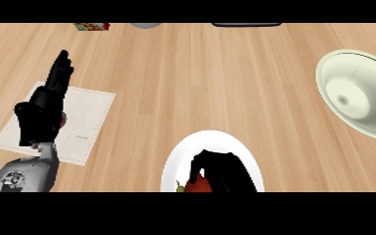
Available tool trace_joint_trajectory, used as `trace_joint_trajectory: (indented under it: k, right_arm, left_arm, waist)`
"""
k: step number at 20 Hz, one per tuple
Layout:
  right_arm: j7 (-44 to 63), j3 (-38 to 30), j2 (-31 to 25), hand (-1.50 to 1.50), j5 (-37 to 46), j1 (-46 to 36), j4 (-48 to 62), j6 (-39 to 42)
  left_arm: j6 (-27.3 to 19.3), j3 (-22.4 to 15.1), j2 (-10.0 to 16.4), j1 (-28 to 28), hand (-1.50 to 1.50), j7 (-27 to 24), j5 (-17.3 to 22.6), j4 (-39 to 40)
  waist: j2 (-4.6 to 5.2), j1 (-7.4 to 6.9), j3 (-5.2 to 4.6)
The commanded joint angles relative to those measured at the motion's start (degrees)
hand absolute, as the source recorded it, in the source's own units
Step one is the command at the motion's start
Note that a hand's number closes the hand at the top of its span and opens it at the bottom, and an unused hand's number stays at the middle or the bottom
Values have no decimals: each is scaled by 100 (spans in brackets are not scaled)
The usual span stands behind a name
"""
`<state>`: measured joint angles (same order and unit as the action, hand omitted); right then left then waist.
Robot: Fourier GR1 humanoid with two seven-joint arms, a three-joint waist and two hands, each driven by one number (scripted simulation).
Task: Pick the bell pepper from the plate and place it in the bowl
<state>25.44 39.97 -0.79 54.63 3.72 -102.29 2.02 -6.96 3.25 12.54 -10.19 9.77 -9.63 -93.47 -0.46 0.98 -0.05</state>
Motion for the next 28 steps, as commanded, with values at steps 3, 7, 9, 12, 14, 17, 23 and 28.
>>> trace_joint_trajectory:
  k: [3, 7, 9, 12, 14, 17, 23, 28]
  right_arm:
    - [634, 105, 74, 150, 389, 549, -1869, -481]
    - [1033, -334, -247, 150, 884, 710, -2563, -415]
    - [1212, -848, -356, 150, 732, 547, -2945, -49]
    - [847, -1478, -348, 150, 388, 496, -2581, -567]
    - [517, -2153, -643, 150, -246, 592, -2692, -550]
    - [86, -3174, -742, 150, -934, 336, -2181, -775]
    - [-890, -4987, -1219, 150, -2281, -533, -983, -927]
    - [-1745, -5873, -1803, 150, -2554, -1368, 765, -1101]
  left_arm:
    - [58, 111, 121, -63, 0, 258, 24, -131]
    - [-119, -174, -216, 151, 0, -81, -177, -45]
    - [199, 66, 103, 317, 0, -117, 67, -274]
    - [140, -1, -50, -2, 0, -129, 8, -2]
    - [-114, -159, -231, -179, 0, -45, -283, 213]
    - [44, -44, -119, -194, 0, 384, -94, -198]
    - [48, -46, -105, -281, 0, -55, -227, 261]
    - [221, 88, -36, -258, 0, -64, -4, 111]
  waist:
    - [0, 13, 5]
    - [26, -19, 2]
    - [33, -81, 3]
    - [49, -77, 7]
    - [54, -54, 9]
    - [52, -90, 14]
    - [68, -90, 15]
    - [77, -173, 15]
